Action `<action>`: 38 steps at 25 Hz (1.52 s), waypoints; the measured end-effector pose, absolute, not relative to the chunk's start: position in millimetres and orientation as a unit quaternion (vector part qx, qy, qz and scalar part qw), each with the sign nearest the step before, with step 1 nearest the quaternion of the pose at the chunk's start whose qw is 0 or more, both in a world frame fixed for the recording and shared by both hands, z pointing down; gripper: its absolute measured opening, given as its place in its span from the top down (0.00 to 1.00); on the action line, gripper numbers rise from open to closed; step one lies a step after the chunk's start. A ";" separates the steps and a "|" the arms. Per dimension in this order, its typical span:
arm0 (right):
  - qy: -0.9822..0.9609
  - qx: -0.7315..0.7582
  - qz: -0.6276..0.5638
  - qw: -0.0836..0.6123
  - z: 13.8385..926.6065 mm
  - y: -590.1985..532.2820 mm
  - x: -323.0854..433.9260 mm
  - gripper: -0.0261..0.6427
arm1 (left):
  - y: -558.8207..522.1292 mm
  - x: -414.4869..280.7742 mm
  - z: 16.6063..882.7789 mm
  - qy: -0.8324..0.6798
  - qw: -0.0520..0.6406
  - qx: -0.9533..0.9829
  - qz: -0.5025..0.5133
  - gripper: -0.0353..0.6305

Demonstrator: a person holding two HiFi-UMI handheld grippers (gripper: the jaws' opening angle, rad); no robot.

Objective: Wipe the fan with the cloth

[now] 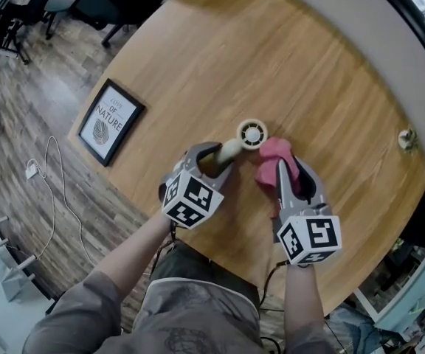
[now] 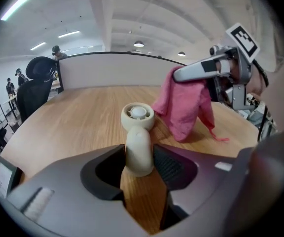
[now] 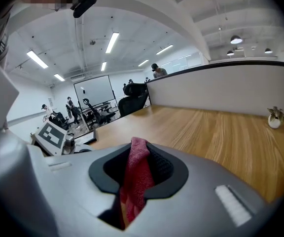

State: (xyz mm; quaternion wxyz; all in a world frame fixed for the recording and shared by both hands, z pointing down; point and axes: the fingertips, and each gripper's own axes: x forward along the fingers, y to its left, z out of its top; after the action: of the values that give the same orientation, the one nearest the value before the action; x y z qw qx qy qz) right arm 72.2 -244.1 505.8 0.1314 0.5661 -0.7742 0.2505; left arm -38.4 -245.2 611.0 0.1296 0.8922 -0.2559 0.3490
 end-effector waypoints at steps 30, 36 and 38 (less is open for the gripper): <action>-0.838 0.392 0.287 0.248 567.4 -244.0 -44.7 0.86 | -231.1 -28.9 609.6 -0.135 0.080 0.927 0.339 0.68; -0.810 0.473 0.239 0.249 558.5 -263.4 7.8 0.86 | -234.0 -23.0 610.3 -0.134 0.085 0.930 0.332 0.68; -0.785 0.522 0.235 0.238 554.7 -271.2 36.0 0.86 | -233.1 -21.4 610.0 -0.129 0.086 0.931 0.329 0.68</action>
State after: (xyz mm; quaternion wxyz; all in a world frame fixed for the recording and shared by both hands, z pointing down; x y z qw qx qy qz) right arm 36.0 -271.2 554.7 0.2383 0.5219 -0.7847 0.2346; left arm -21.4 -233.1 610.0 0.0860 0.9314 -0.1295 0.3291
